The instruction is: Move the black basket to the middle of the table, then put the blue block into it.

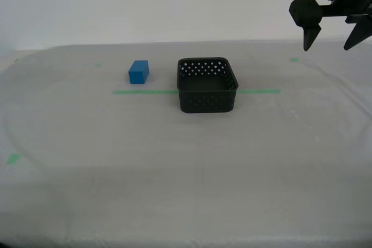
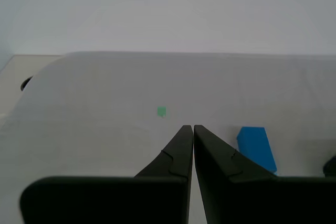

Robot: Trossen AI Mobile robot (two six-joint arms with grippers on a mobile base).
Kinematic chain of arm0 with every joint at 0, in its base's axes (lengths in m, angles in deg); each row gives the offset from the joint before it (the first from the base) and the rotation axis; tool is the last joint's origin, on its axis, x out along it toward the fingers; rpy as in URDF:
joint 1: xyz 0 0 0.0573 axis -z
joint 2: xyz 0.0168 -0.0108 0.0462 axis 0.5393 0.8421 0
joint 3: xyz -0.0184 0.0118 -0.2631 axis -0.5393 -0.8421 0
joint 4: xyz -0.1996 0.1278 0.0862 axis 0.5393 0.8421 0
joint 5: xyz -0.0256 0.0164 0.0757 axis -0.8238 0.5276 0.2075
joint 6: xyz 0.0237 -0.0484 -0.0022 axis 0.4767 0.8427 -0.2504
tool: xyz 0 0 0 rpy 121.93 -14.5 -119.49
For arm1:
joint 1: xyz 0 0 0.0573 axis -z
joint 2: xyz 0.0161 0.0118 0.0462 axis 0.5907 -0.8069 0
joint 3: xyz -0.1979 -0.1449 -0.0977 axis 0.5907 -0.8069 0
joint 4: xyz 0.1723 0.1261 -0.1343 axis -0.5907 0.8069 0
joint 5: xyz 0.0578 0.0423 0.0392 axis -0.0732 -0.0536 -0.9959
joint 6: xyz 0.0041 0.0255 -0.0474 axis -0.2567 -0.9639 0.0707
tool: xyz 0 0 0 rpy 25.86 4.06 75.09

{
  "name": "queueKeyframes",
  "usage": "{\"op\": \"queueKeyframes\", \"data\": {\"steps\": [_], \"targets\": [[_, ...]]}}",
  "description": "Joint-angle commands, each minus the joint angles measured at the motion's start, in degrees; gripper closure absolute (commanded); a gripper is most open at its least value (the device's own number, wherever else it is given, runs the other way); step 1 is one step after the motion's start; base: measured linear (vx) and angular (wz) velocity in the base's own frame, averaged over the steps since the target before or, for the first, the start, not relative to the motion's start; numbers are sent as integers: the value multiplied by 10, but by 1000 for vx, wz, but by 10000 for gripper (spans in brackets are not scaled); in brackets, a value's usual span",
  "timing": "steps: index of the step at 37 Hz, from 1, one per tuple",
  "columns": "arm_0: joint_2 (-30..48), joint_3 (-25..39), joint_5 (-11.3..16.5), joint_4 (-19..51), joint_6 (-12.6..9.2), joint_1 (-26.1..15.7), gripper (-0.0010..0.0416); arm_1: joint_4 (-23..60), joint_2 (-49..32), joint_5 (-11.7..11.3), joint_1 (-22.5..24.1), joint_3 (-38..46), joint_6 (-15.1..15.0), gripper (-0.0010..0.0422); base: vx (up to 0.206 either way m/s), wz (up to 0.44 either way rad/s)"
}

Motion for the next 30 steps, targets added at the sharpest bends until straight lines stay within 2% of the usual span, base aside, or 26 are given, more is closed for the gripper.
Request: {"op": "queueKeyframes", "data": {"steps": [1, 8, 13, 22, 30], "targets": [[0, 1, -2, 0, 0, 0, 7, 70, 0, -2, 7, 37, 8, 412, 0, 0], [0, 1, -2, 0, 0, 0, 7, 188, -2, -18, 16, 104, 23, 412, 0, 0], [0, 1, -2, 0, 0, 0, 7, 257, -2, -18, 20, 143, 33, 412, 0, 0], [0, 1, -2, 0, 0, 0, 7, 370, -10, -18, 23, 197, 79, 412, 0, 0], [0, 1, -2, 0, 0, 0, 7, 442, -44, -18, 31, 242, 92, 412, 0, 0]]}}
